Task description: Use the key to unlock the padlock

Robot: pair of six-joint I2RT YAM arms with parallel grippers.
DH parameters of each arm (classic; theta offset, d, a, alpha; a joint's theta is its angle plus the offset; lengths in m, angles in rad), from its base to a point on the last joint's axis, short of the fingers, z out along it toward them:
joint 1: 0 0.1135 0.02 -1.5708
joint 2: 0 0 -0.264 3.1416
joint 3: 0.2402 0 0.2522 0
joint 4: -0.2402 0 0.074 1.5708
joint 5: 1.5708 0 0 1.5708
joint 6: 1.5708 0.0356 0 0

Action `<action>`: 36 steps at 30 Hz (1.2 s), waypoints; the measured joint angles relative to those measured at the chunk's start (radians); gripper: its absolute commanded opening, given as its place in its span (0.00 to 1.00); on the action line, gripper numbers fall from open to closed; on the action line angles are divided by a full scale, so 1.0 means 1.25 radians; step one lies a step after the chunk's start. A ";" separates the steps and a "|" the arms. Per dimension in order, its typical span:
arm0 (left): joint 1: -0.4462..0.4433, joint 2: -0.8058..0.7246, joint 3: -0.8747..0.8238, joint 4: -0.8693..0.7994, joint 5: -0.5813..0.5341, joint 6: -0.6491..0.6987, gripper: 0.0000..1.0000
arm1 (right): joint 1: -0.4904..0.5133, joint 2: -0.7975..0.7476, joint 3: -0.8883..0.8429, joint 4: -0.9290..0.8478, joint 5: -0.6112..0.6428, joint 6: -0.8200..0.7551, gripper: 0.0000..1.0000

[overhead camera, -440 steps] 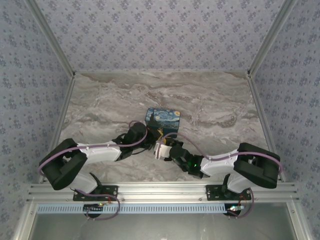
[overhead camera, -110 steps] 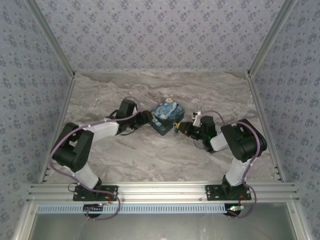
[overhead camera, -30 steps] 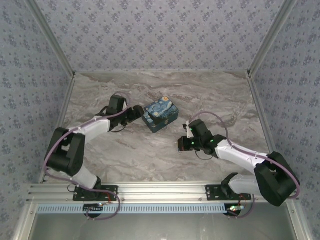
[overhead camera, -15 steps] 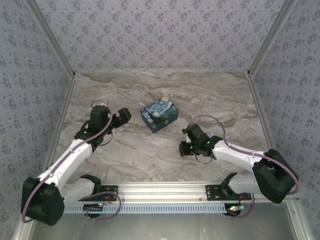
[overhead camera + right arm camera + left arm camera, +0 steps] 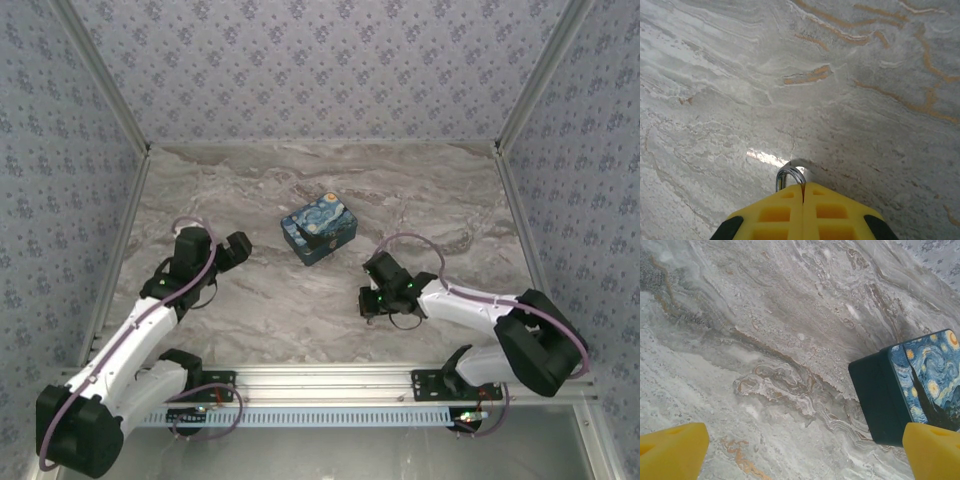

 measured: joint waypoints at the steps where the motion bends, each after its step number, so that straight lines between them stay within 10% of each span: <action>1: 0.000 0.000 -0.004 0.000 0.000 0.000 0.99 | 0.001 0.005 0.003 0.002 0.000 0.000 0.02; 14: 0.000 -0.002 -0.024 -0.003 0.000 0.000 0.99 | 0.009 0.031 0.020 0.019 0.003 0.012 0.13; 36: 0.000 0.071 0.032 -0.020 0.022 0.024 1.00 | -0.107 -0.118 0.125 -0.089 0.101 -0.049 0.58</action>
